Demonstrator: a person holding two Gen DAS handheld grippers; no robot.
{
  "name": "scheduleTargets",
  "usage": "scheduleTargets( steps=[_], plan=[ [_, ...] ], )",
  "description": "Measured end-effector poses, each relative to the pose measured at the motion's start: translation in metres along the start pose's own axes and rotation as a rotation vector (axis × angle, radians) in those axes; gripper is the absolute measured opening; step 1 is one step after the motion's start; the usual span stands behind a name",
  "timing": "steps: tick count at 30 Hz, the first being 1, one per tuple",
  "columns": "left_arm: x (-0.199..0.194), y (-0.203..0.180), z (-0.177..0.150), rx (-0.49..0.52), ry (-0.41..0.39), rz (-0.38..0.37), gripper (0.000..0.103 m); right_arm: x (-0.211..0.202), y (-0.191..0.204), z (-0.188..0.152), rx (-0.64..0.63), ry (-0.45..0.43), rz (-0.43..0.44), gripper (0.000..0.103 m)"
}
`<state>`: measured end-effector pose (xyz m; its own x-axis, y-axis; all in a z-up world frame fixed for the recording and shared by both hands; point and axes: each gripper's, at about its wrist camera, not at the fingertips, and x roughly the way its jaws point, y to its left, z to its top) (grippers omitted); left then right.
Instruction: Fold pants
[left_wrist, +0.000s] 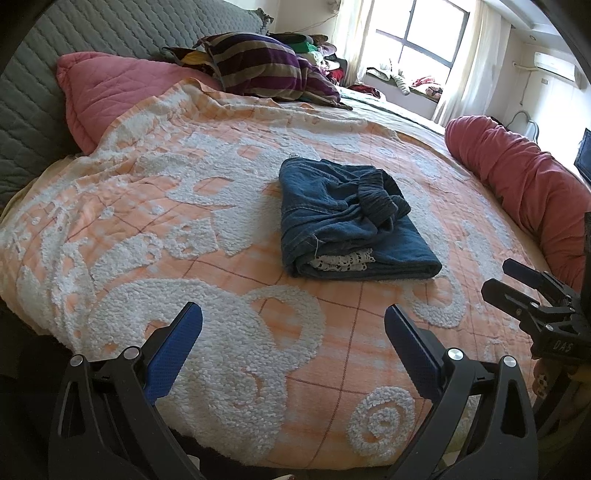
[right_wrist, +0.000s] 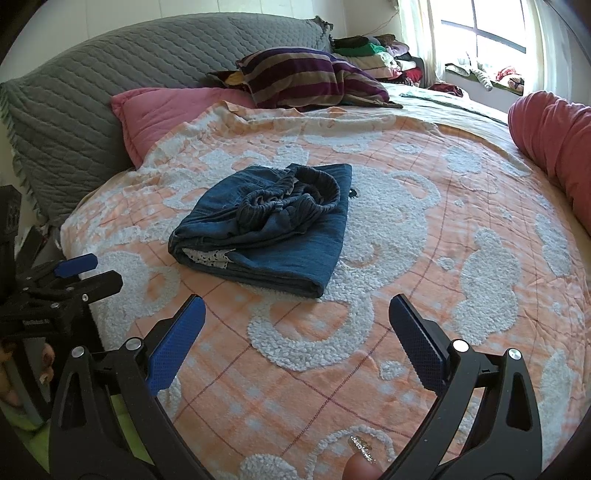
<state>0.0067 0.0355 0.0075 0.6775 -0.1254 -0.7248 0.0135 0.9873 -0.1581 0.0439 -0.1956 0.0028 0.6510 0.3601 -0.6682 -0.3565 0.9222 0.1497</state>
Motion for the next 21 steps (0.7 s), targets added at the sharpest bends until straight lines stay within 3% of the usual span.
scheduleTargets(
  steps=[21],
  plan=[
    [-0.0028,-0.0048,0.0014,0.020,0.003,0.015,0.099,0.0004,-0.0032,-0.0012,0.007,0.000,-0.008,0.094]
  ],
)
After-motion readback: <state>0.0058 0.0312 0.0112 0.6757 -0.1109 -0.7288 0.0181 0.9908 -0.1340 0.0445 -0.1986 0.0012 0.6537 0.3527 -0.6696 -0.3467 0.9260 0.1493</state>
